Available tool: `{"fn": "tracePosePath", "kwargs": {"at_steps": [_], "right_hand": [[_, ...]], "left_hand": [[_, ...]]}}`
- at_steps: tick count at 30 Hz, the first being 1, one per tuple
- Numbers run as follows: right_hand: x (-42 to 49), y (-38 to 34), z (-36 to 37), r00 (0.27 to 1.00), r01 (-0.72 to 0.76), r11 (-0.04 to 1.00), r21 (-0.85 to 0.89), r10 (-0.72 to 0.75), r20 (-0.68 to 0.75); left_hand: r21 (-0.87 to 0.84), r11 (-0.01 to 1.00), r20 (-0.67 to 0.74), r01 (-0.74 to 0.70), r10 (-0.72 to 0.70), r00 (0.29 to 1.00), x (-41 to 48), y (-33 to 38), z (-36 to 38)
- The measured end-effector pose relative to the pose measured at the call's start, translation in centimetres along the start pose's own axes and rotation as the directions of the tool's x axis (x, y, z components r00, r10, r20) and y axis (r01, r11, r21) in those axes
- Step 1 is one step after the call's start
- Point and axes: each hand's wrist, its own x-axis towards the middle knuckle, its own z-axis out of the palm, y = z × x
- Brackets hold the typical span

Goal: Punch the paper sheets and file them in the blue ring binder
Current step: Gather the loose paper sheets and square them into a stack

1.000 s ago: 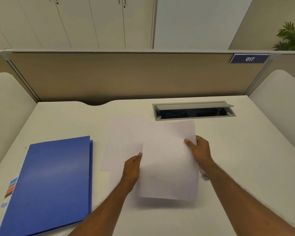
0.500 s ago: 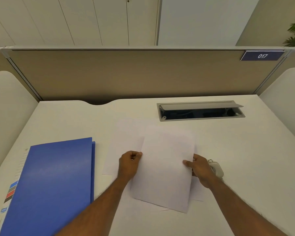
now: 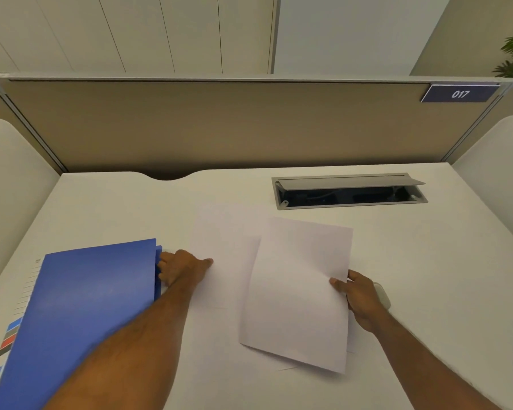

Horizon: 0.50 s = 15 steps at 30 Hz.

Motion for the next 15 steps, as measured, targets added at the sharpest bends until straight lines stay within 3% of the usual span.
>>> {"fn": "tracePosePath", "kwargs": {"at_steps": [3, 8, 15], "right_hand": [[0.1, 0.0, -0.5, 1.000, -0.001, 1.000, 0.027, 0.001, 0.003], [0.1, 0.3, -0.9, 1.000, 0.004, 1.000, 0.004, -0.004, 0.013], [0.0, 0.7, -1.4, 1.000, 0.014, 1.000, 0.001, -0.014, 0.007]], "left_hand": [[-0.029, 0.998, 0.053, -0.064, 0.066, 0.996, 0.2, 0.0, 0.3], [-0.168, 0.983, -0.057, -0.070, 0.061, 0.997, -1.2, 0.6, 0.4], [-0.005, 1.000, -0.099, 0.007, -0.008, 0.995, -2.3, 1.3, 1.1]]}}
